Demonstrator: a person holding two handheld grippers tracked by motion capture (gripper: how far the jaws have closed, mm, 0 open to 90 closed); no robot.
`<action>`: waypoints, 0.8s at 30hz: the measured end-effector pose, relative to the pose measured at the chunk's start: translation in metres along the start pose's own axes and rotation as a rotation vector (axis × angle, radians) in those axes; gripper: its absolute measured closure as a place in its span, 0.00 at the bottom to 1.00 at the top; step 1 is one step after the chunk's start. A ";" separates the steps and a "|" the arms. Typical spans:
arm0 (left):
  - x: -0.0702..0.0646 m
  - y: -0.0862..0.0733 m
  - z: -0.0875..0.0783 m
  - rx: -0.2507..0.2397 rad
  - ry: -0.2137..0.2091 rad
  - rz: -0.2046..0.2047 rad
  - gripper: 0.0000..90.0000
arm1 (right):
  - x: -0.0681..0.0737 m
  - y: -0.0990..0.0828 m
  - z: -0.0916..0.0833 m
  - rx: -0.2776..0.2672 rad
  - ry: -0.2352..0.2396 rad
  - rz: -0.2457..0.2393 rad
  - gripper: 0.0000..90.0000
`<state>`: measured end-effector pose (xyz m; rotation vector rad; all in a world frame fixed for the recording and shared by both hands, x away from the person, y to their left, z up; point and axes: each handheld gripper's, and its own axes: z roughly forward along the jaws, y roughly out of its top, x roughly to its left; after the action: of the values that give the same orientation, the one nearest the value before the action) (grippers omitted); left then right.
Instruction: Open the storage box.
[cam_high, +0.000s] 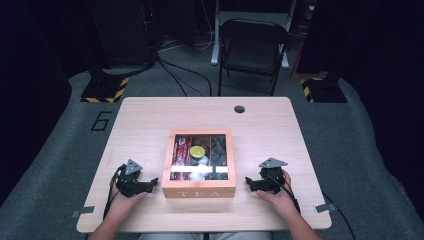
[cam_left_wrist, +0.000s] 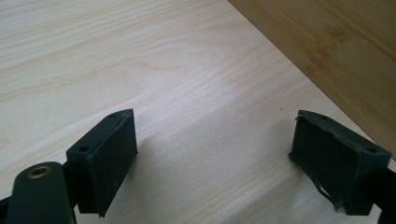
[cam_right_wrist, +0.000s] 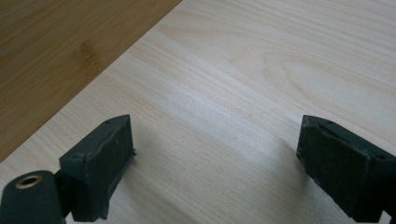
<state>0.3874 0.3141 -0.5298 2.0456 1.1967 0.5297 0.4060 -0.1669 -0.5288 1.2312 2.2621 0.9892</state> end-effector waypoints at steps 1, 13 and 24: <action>0.000 0.000 0.000 0.000 -0.002 0.002 0.16 | 0.000 0.000 0.000 0.000 0.000 0.000 0.12; -0.001 0.000 0.000 0.000 -0.008 0.010 0.16 | 0.000 -0.001 -0.001 -0.005 0.000 -0.005 0.13; -0.001 0.001 0.000 0.000 -0.001 0.000 0.17 | 0.002 -0.002 -0.003 -0.003 0.007 0.002 0.16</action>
<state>0.3871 0.3132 -0.5293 2.0459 1.1959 0.5290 0.4023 -0.1669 -0.5283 1.2309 2.2642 0.9981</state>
